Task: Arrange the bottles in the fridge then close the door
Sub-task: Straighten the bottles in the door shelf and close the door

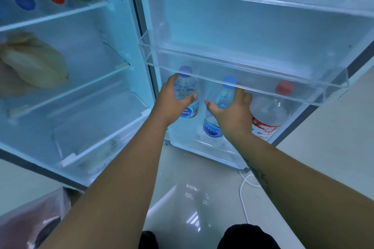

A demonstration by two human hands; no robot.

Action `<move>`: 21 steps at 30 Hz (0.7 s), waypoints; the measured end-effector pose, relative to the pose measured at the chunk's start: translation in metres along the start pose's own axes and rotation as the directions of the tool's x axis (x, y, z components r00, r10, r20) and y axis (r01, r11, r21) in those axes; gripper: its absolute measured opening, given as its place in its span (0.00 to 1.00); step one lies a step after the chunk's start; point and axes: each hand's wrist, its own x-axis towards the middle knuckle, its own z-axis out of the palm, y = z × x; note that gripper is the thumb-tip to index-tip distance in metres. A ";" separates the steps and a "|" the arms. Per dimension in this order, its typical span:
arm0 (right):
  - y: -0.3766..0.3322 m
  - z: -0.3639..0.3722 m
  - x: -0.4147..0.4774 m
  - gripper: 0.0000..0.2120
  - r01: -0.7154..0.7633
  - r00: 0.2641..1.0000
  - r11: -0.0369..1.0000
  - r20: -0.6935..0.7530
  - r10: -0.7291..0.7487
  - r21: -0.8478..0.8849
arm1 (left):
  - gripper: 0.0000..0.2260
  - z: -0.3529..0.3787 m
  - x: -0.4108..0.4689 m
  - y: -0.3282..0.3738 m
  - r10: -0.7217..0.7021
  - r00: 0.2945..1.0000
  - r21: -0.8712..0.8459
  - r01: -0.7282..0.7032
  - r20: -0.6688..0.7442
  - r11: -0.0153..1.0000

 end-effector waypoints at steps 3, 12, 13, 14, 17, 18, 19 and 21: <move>-0.009 -0.007 -0.003 0.38 0.026 0.999 0.990 0.041 -0.020 -0.136 | 0.31 -0.002 -0.003 0.006 -0.022 0.999 -0.016 0.022 0.031 1.000; 0.026 -0.067 -0.023 0.25 0.147 0.945 0.944 -0.239 -0.222 -0.295 | 0.29 0.036 -0.053 0.055 0.297 0.923 0.398 -0.184 -0.243 0.899; 0.032 -0.070 -0.026 0.26 0.113 0.945 0.956 -0.269 -0.188 -0.270 | 0.30 0.043 -0.055 0.057 0.298 0.932 0.375 -0.206 -0.205 0.904; 0.037 -0.072 -0.026 0.27 0.091 0.947 0.970 -0.283 -0.154 -0.224 | 0.31 0.052 -0.054 0.058 0.278 0.948 0.329 -0.215 -0.155 0.919; 0.047 -0.077 -0.019 0.32 0.009 0.973 0.999 -0.229 -0.019 -0.045 | 0.36 0.067 -0.046 0.064 0.114 0.993 0.124 -0.118 0.043 0.985; 0.050 -0.078 -0.017 0.33 -0.019 0.981 1.000 -0.194 0.018 0.000 | 0.35 0.070 -0.043 0.064 0.068 0.995 0.088 -0.075 0.071 0.993; 0.053 -0.079 -0.015 0.33 -0.034 0.984 0.999 -0.173 0.037 0.023 | 0.34 0.073 -0.042 0.065 0.041 0.997 0.080 -0.047 0.073 0.996; 0.057 -0.078 -0.016 0.33 -0.034 0.984 0.999 -0.173 0.034 0.002 | 0.31 0.076 -0.040 0.065 0.038 0.998 0.097 -0.042 0.041 0.994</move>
